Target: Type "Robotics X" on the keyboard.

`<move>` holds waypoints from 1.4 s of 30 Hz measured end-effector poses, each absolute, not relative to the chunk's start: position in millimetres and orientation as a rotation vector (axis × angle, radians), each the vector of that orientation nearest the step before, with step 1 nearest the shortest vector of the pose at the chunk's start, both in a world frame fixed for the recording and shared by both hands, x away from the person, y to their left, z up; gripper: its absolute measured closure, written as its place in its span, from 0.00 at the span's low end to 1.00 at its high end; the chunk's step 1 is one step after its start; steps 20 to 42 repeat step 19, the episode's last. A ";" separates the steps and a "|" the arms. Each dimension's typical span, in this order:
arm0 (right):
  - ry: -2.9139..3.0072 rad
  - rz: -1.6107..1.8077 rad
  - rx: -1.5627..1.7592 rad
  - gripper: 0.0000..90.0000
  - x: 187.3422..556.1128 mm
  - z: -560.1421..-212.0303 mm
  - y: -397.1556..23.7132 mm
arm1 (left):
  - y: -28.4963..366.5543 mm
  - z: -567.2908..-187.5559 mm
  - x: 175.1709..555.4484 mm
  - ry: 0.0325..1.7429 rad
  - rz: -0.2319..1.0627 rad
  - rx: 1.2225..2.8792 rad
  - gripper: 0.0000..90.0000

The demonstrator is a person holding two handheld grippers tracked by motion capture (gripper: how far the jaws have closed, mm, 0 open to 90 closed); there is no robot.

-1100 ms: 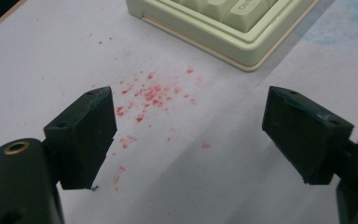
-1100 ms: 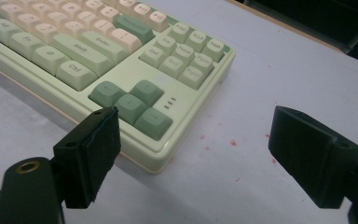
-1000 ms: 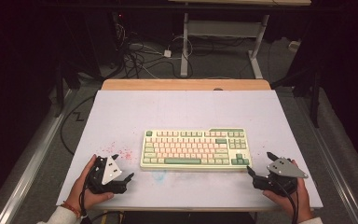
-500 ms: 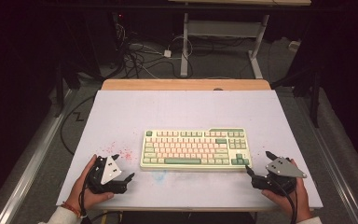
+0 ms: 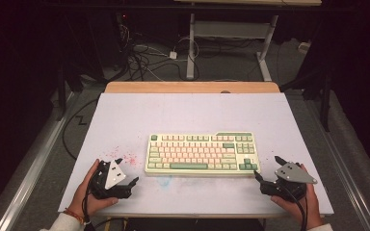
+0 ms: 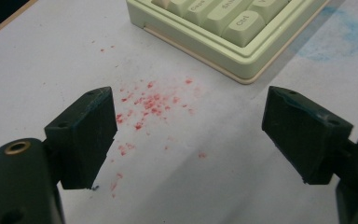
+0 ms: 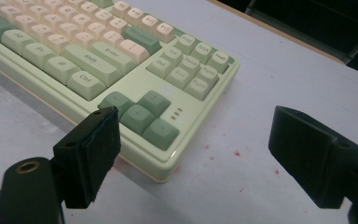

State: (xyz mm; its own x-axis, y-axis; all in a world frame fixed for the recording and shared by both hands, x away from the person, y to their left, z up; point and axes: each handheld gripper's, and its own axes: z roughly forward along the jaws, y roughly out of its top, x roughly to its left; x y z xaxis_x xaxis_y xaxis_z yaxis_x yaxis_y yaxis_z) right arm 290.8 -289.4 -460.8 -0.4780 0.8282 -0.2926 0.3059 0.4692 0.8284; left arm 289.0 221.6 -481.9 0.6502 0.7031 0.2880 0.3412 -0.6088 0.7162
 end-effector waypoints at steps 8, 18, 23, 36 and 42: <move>2.016 0.929 0.918 0.19 292.0 -461.1 -285.8 | 222.4 -483.2 289.9 0.810 0.741 2.246 0.19; 2.015 0.935 0.898 0.19 292.8 -461.1 -285.8 | 221.7 -482.7 291.6 0.828 0.744 2.253 0.19; 2.010 0.939 0.899 0.19 292.6 -460.5 -286.3 | 221.7 -482.7 291.9 0.830 0.744 2.254 0.19; 2.010 0.939 0.899 0.19 292.6 -460.5 -286.3 | 221.7 -482.7 291.9 0.830 0.744 2.254 0.19; 2.010 0.939 0.899 0.19 292.6 -460.5 -286.3 | 221.7 -482.7 291.9 0.830 0.744 2.254 0.19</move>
